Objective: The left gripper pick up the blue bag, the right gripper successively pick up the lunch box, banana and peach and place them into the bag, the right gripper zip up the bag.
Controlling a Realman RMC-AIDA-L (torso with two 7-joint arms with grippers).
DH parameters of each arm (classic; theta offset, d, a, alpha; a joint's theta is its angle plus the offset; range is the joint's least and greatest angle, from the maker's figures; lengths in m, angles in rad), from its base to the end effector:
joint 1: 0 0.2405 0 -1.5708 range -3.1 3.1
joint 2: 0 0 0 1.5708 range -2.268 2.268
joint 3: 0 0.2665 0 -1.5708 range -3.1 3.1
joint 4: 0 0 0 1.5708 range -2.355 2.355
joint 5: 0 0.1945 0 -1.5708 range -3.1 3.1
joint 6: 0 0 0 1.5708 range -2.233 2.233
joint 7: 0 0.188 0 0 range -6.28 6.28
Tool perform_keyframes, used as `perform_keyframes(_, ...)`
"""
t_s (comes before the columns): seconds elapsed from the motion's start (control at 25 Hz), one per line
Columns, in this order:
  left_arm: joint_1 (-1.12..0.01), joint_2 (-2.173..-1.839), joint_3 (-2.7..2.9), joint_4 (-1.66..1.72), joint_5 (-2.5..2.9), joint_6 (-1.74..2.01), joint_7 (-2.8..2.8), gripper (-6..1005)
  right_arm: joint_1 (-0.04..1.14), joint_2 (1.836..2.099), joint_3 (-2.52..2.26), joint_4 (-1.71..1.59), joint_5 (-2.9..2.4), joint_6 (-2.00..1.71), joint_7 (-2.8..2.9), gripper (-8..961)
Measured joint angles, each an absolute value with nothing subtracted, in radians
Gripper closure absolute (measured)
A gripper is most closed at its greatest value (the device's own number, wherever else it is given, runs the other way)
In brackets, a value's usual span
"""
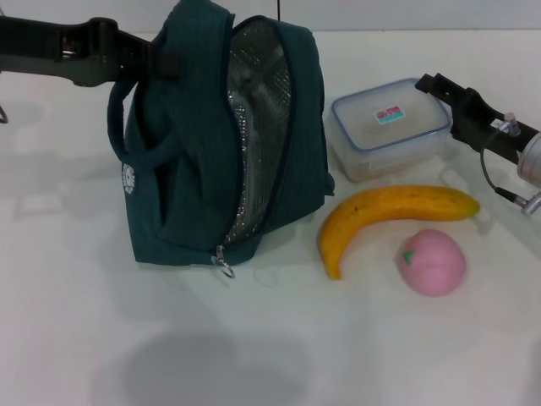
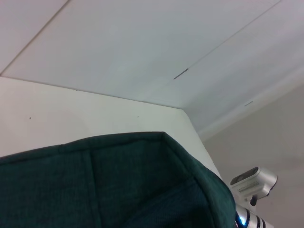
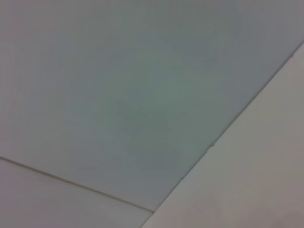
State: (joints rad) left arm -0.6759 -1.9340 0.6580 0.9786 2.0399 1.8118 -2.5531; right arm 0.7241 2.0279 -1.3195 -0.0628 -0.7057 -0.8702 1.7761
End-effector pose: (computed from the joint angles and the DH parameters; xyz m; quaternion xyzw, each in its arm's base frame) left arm -0.1842 0.3741 0.0565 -0.8205 -0.5284 -0.2171 0.0203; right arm 0.2690 0.4356 -0.0654 -0.5959 0.6519 0.4066 0.2336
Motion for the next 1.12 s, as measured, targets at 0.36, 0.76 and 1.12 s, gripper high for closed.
perform_keyframes(0.36, -0.675, -1.936, 0.658, 0.979, 2.039, 1.812, -2.547, 960, 0.738, 2.028, -1.334, -0.068, -0.706, -0.878, 1.782, 85)
perform_keyframes(0.76, -0.668, -1.936, 0.658, 0.979, 2.04, 1.813, -2.54, 960, 0.723, 2.028, -1.335, -0.096, -0.705, -0.906, 1.782, 122)
perform_keyframes(1.12, -0.66, -1.936, 0.658, 0.979, 2.042, 1.818, -2.538, 959, 0.686, 2.028, -1.336, -0.119, -0.706, -0.92, 1.781, 358)
